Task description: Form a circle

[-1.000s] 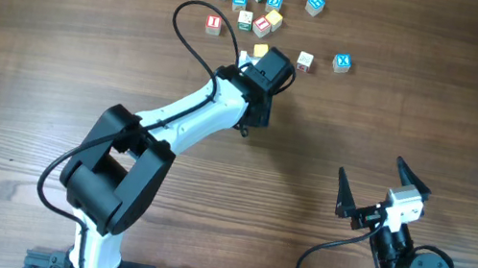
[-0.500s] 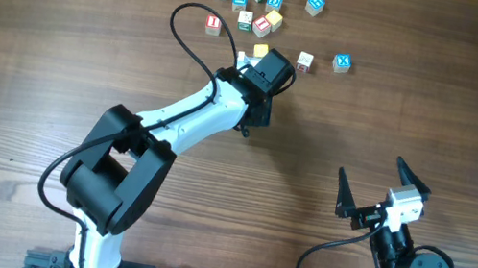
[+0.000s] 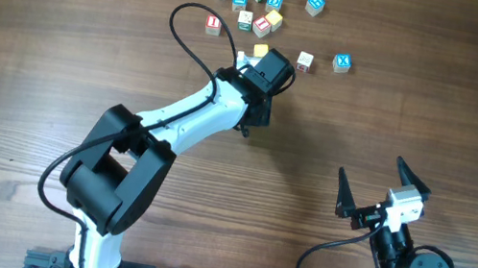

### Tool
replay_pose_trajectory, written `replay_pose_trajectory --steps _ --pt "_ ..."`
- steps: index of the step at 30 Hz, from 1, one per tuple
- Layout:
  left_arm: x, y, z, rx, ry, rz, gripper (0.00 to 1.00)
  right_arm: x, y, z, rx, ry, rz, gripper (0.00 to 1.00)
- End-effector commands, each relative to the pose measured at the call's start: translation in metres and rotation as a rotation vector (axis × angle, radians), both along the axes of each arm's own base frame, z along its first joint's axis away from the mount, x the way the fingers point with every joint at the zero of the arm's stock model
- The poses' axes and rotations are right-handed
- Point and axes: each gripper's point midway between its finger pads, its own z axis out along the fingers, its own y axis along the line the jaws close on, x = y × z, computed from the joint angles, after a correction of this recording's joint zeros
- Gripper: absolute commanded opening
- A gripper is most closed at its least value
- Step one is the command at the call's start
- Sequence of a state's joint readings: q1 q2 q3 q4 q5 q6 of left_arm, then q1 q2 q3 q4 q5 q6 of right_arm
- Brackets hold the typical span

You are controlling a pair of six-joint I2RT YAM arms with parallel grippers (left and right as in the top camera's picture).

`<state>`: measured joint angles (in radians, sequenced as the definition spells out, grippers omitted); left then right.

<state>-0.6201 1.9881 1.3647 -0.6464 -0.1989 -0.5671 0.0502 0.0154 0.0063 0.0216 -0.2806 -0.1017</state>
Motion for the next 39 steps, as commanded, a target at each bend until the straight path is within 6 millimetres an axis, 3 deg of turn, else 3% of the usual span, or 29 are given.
replay_pose_trajectory --steps 1,19,32,39 --pt "0.0025 0.0098 -0.0058 0.024 -0.003 0.036 0.27 -0.0005 -0.0004 0.0016 -0.003 -0.009 0.000 1.00" --pt "-0.0009 0.0122 -0.0076 0.024 0.018 0.037 0.30 -0.0005 -0.0004 0.0016 -0.003 -0.009 0.000 1.00" --pt "-0.0031 0.0136 -0.0083 0.031 0.027 0.037 0.45 -0.0005 -0.0004 0.0016 -0.003 -0.009 0.000 1.00" --pt "-0.0025 0.0132 -0.0081 0.029 0.025 0.037 0.34 -0.0005 -0.0004 0.0016 -0.003 -0.009 0.000 1.00"
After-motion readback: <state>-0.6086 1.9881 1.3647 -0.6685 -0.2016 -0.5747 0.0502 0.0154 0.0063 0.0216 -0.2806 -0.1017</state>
